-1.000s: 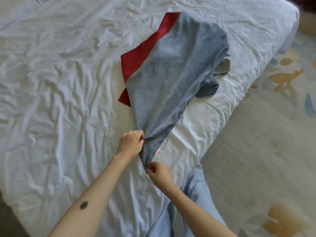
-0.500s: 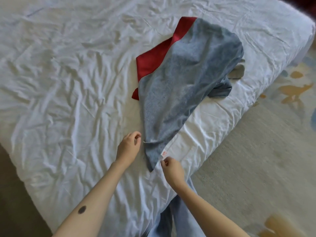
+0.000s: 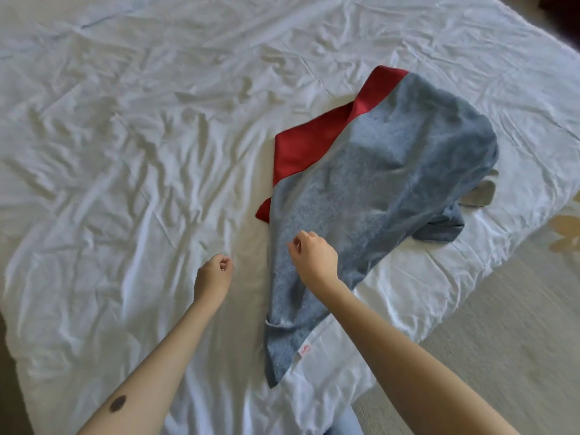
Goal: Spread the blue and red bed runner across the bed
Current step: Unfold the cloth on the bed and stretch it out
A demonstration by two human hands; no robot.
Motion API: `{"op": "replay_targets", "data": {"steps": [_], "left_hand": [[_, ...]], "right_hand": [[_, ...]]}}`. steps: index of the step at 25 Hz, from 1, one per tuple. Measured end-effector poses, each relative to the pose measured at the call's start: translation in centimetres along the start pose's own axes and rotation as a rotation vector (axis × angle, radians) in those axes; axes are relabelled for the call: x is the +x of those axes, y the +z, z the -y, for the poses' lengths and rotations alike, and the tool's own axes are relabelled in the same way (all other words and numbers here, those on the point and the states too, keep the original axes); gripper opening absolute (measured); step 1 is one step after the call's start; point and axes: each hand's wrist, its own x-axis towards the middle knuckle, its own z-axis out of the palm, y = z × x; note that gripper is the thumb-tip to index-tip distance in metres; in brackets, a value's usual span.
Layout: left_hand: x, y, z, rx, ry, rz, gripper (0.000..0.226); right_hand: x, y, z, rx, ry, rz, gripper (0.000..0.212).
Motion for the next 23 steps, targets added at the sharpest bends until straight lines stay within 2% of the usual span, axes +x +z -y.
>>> {"op": "replay_targets", "data": {"steps": [3, 8, 11, 16, 19, 23], "left_hand": [[3.8, 1.4, -2.8, -0.011, 0.008, -0.010, 0.025], [8.9, 3.8, -6.9, -0.022, 0.026, -0.040, 0.030], [10.5, 4.6, -8.0, 0.041, 0.043, -0.027, 0.033], [10.2, 4.7, -8.1, 0.112, 0.069, -0.067, 0.018], [9.7, 3.2, -7.6, 0.196, 0.118, -0.043, 0.017], [8.3, -0.3, -5.0, 0.309, 0.149, -0.121, 0.018]], "right_hand": [[3.1, 1.0, -0.3, -0.064, -0.062, 0.028, 0.026], [5.8, 3.2, -0.4, -0.078, -0.059, 0.084, 0.037], [6.6, 4.0, -0.5, -0.093, -0.049, 0.103, 0.031], [6.9, 4.4, -1.1, -0.065, -0.036, 0.096, 0.020], [6.3, 4.3, -1.1, -0.043, -0.027, 0.066, 0.020], [5.2, 3.8, -0.4, -0.026, -0.042, 0.042, 0.021]]}}
